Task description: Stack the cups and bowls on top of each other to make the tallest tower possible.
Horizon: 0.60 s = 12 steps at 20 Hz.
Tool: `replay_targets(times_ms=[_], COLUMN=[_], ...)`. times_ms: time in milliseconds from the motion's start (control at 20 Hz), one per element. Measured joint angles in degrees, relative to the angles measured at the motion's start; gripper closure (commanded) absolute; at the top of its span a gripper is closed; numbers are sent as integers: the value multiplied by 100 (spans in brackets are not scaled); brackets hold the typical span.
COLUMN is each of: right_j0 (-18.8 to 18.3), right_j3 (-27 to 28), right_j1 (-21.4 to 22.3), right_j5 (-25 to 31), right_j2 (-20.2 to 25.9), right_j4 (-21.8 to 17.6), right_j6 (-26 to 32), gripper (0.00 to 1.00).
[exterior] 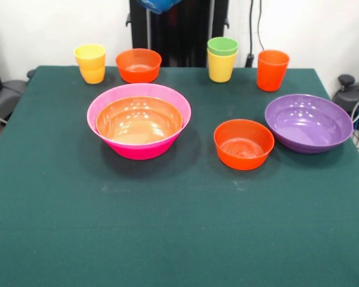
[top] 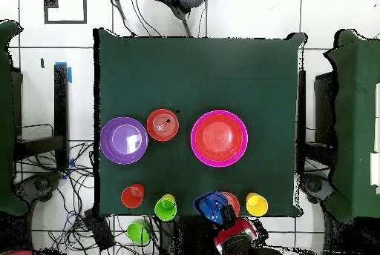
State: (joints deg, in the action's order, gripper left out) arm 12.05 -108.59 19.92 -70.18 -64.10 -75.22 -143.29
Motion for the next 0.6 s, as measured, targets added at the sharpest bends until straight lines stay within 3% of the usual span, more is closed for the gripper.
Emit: replay_targets(times_ms=[600], right_j0=[-140], right_j3=[-2], right_j1=[371], right_j5=[319], right_j2=[-48], right_j4=[-2], right_j6=[0], gripper=[100])
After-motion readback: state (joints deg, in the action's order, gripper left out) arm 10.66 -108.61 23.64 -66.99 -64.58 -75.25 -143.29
